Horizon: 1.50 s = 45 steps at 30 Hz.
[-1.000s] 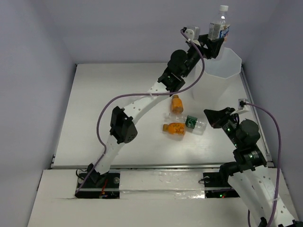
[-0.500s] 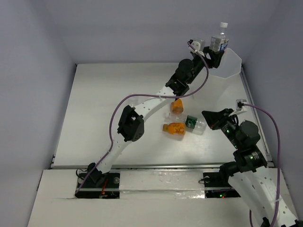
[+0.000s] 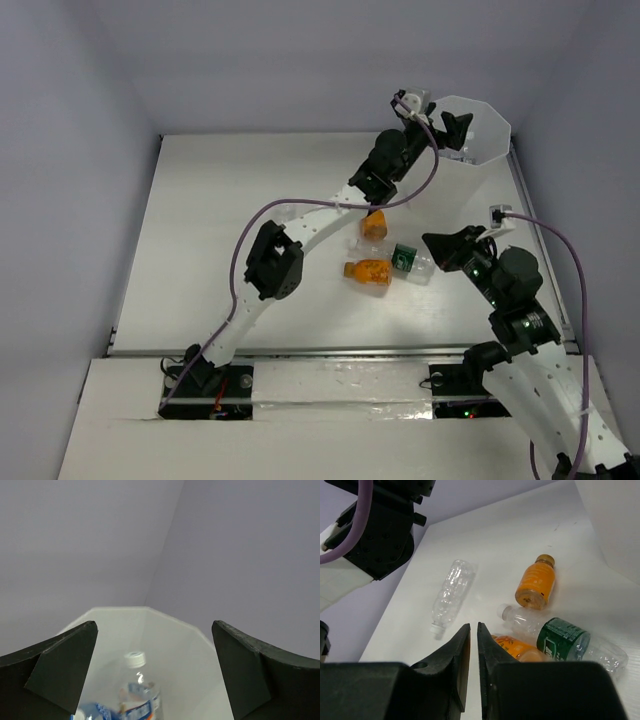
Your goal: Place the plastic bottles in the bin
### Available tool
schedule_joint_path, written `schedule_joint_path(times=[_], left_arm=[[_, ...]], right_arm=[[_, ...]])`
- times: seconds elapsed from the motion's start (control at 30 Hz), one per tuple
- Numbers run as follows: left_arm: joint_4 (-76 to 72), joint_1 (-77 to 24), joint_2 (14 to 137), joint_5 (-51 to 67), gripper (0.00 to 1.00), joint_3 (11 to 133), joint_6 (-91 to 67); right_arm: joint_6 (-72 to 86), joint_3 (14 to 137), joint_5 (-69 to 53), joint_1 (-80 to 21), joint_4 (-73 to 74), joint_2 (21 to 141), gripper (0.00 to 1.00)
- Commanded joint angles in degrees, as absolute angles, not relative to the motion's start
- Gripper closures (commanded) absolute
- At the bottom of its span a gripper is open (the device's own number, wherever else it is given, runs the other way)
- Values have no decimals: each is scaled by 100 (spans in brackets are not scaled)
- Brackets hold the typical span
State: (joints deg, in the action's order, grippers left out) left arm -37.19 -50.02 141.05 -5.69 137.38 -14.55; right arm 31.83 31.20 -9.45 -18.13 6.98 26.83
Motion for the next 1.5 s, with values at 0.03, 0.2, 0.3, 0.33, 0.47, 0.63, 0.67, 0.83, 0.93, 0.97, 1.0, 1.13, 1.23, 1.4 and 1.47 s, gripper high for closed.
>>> schedule_joint_path(times=[0.03,0.2,0.3,0.33,0.47,0.63,0.67,0.83,0.93,0.97,1.0,1.13,1.23,1.4,1.47], left_arm=[[-3938,-4966,12931,-571,1,13097,-1187],[-4130,-4966,10876,-896,1,10622,-932],[-4648,-4914,9315,-1361,1,8623,-1028],[-4710,-4913,8942,-1502,1,8213,-1150],[-4299,-4860,7114,-2204,22,6437,-1607],[-3236,-4808,5039,-2812,75,4976,-2293],[-2921,-4808,4601,-2778,77,4748,-2459],[-1646,-4808,3842,-2619,75,4553,-2830],[-1021,-4808,3481,-2452,67,4421,-2944],[-819,-4808,3367,-2417,64,4369,-2979],[-756,-4808,3149,-2408,61,4220,-3006],[-476,-4808,2638,-2408,53,3964,-3050],[-317,-4808,2277,-2557,47,3850,-3006],[-123,-4808,1855,-2742,45,3710,-3023],[-132,-4808,1802,-2733,44,3665,-3041]], right_arm=[[2953,3480,-984,-1916,404,3084,83],[2918,3779,-520,-2749,97,3848,82],[2927,4077,-62,-3451,1,4656,82],[2944,4148,156,-3611,-157,4893,82],[3111,4622,518,-4305,-517,6159,81],[3331,5333,764,-4816,-914,7916,66],[3392,5692,869,-4895,-914,8163,48],[3516,7020,1115,-4896,-449,9813,4],[3516,7952,1292,-4896,-9,10439,0],[3524,8146,1275,-4896,270,10824,0],[3542,8574,1274,-4896,386,11028,0],[3603,9681,1152,-4896,1036,12013,0],[3682,10272,1020,-4896,1318,12550,0],[3823,10600,1002,-4948,1652,12955,6],[3867,10530,967,-4948,1617,12999,12]])
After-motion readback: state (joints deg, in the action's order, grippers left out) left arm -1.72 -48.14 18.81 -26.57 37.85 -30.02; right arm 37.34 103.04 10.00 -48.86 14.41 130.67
